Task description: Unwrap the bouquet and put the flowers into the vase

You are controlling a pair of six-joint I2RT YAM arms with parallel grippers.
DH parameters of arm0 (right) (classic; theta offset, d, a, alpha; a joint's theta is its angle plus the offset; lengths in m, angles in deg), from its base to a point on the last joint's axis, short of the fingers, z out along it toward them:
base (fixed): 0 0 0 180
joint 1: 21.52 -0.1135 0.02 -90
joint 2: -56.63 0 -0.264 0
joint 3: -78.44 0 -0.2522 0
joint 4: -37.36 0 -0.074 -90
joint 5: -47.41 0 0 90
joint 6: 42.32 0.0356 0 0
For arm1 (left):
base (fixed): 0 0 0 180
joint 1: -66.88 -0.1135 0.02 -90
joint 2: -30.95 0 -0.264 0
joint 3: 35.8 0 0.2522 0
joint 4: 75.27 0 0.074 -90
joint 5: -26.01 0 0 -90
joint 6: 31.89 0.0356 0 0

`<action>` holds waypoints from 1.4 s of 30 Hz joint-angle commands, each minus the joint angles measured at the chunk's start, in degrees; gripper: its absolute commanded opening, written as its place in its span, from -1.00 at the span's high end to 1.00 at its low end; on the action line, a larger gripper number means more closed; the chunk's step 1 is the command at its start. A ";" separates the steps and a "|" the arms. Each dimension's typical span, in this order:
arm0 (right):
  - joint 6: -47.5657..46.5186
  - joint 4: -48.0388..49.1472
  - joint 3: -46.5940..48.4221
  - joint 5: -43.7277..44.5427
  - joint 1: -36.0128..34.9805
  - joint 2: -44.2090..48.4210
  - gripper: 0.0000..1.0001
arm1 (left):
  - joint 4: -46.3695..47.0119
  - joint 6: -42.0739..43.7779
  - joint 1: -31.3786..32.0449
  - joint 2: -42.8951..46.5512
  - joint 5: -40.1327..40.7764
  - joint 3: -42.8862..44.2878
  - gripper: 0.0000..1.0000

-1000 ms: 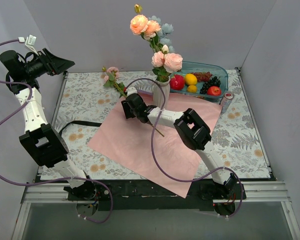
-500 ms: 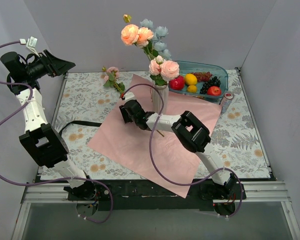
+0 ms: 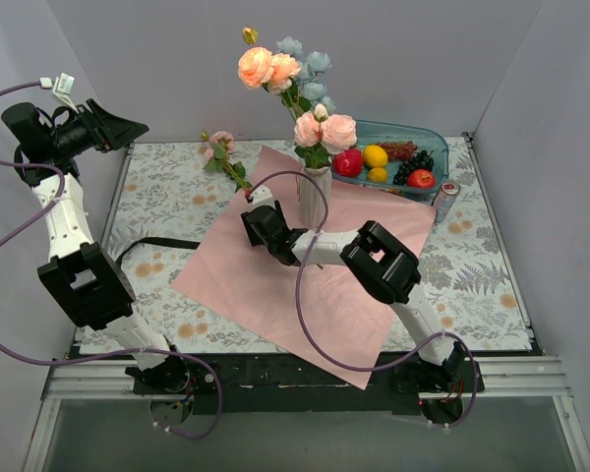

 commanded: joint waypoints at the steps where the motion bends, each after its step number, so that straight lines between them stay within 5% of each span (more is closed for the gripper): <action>1: -1.37 7.45 -4.83 4.89 -0.17 5.35 -0.32 | 0.33 1.12 -0.32 3.66 -1.28 -0.75 -0.96; 16: -11.30 24.87 -24.25 2.08 -2.63 17.12 -0.29 | 0.24 1.56 -0.58 3.49 -2.51 -2.33 -0.96; 42: -5.41 17.14 -26.72 1.37 0.53 13.62 -0.20 | 0.24 1.73 -1.37 4.10 -3.57 -2.07 -0.96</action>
